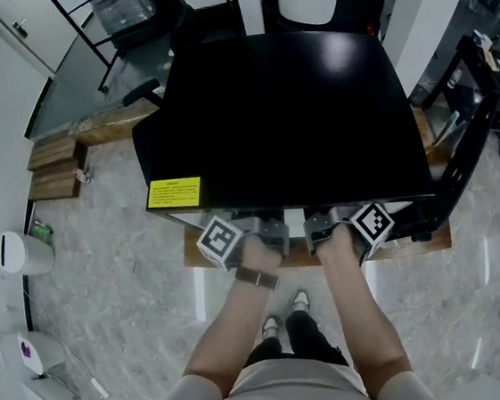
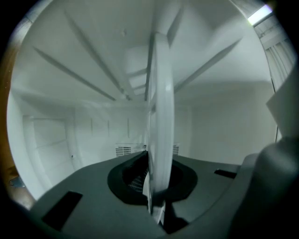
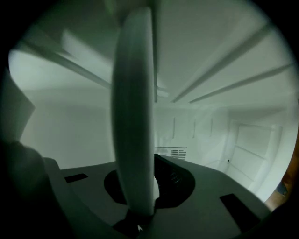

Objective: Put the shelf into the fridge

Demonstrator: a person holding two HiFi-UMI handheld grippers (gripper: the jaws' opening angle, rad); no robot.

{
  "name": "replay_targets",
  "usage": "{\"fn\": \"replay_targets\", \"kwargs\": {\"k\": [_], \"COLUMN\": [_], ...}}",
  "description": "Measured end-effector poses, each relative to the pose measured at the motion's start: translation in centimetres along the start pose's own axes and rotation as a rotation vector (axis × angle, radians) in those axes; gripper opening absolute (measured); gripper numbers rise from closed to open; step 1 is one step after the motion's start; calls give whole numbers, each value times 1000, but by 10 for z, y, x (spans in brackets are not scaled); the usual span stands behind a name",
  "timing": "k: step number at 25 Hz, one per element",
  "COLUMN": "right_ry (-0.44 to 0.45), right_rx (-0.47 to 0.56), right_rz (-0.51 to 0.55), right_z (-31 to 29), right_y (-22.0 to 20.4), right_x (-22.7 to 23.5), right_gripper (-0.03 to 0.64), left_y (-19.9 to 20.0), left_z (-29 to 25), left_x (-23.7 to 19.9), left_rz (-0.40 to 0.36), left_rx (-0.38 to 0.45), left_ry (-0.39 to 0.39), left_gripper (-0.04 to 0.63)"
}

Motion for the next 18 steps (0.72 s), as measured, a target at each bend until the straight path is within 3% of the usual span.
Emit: {"fn": "replay_targets", "kwargs": {"k": [8,13,18], "right_ry": [65,123,80], "right_rx": [49,10,36], "right_rz": [114,-61,-76], "right_z": [-5,-9,11], "right_y": [20,-8,-8], "right_x": [19,-20,-3], "right_gripper": [48,49,49], "left_y": [-1,-3,-10], "left_z": [-6,-6,4], "left_x": [0,8,10], "left_rz": [-1,-10,-4], "left_rx": [21,18,-2], "left_ry": [-20,-61,-67], "left_gripper": [28,28,51]}}
Point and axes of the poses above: the fingertips, and each gripper's own axes: z backward along the fingers, x to its right, y out of its top, the point moved 7 cm from there along z, backward along the fingers, and after that the axes turned 2 degrees about -z, right-handed, at the moved point
